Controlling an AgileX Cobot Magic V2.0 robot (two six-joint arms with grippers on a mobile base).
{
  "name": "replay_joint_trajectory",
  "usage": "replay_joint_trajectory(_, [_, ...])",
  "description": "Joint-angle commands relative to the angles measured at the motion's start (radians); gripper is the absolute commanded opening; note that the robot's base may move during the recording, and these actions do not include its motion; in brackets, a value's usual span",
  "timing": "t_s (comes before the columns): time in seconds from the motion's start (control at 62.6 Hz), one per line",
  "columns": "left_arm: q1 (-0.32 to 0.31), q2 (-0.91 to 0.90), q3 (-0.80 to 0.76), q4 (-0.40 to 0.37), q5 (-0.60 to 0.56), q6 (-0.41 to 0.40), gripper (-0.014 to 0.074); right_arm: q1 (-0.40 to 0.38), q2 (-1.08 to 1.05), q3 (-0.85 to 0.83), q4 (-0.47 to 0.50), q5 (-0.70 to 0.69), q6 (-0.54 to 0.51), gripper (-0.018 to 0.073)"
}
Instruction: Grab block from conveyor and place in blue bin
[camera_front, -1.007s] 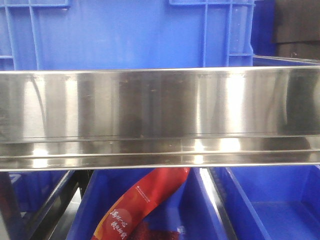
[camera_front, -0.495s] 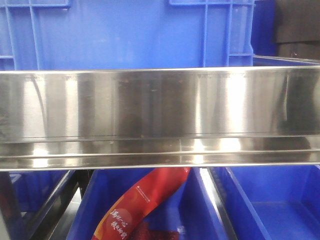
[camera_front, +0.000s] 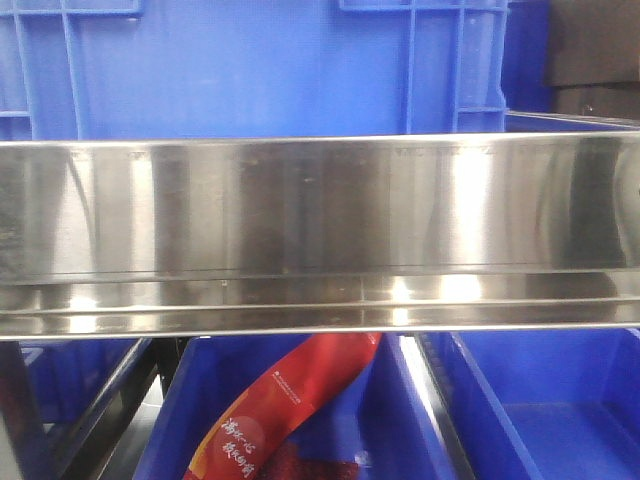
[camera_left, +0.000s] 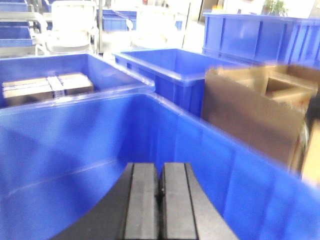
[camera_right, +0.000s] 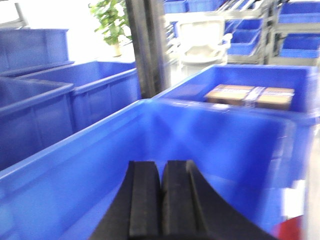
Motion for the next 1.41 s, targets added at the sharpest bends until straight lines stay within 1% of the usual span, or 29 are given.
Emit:
replay_joint_trajectory(0.0, [0.007, -0.061, 0.045, 0.014, -0.034, 0.001, -0.0111, -0.066, -0.055, 0.041, -0.012, -0.035, -0.002, -0.0162])
replay_joint_trajectory(0.096, [0.05, -0.137, 0.146, 0.002, -0.112, -0.001, -0.0111, -0.149, -0.106, 0.138, -0.012, -0.041, -0.002, -0.0162])
replay_joint_trajectory(0.16, [0.094, -0.193, 0.218, -0.022, -0.139, -0.006, -0.0111, -0.196, -0.163, 0.216, -0.012, -0.042, -0.002, -0.0162])
replay_joint_trajectory(0.208, [0.139, -0.24, 0.277, -0.037, -0.147, -0.006, -0.0111, -0.229, -0.211, 0.283, -0.012, -0.056, -0.002, -0.0162])
replay_joint_trajectory(0.304, [0.225, -0.334, 0.4, -0.037, -0.143, -0.006, -0.0111, -0.279, -0.311, 0.431, -0.013, -0.109, -0.002, -0.0162])
replay_joint_trajectory(0.383, [0.299, -0.401, 0.496, -0.037, -0.138, -0.006, -0.0111, -0.301, -0.406, 0.553, -0.013, -0.156, -0.002, -0.0162])
replay_joint_trajectory(0.447, [0.346, -0.459, 0.575, -0.037, -0.127, -0.006, -0.0111, -0.311, -0.475, 0.663, -0.013, -0.18, -0.002, -0.0162])
replay_joint_trajectory(0.511, [0.38, -0.513, 0.631, -0.037, -0.12, -0.006, -0.0111, -0.311, -0.548, 0.737, -0.013, -0.18, -0.002, -0.0162])
replay_joint_trajectory(0.591, [0.414, -0.575, 0.694, -0.037, -0.12, -0.006, -0.0111, -0.311, -0.625, 0.813, -0.013, -0.148, -0.002, -0.0162])
replay_joint_trajectory(0.735, [0.444, -0.649, 0.753, -0.037, -0.12, -0.006, -0.0111, -0.311, -0.747, 0.888, -0.013, -0.099, -0.002, -0.0162])
replay_joint_trajectory(0.943, [0.444, -0.695, 0.763, -0.037, -0.124, -0.006, -0.0111, -0.311, -0.859, 0.91, -0.013, -0.08, -0.002, -0.0162])
replay_joint_trajectory(1.39, [0.444, -0.696, 0.763, -0.037, -0.126, -0.006, -0.0111, -0.311, -0.872, 0.914, 0.0, -0.078, -0.002, -0.0162])
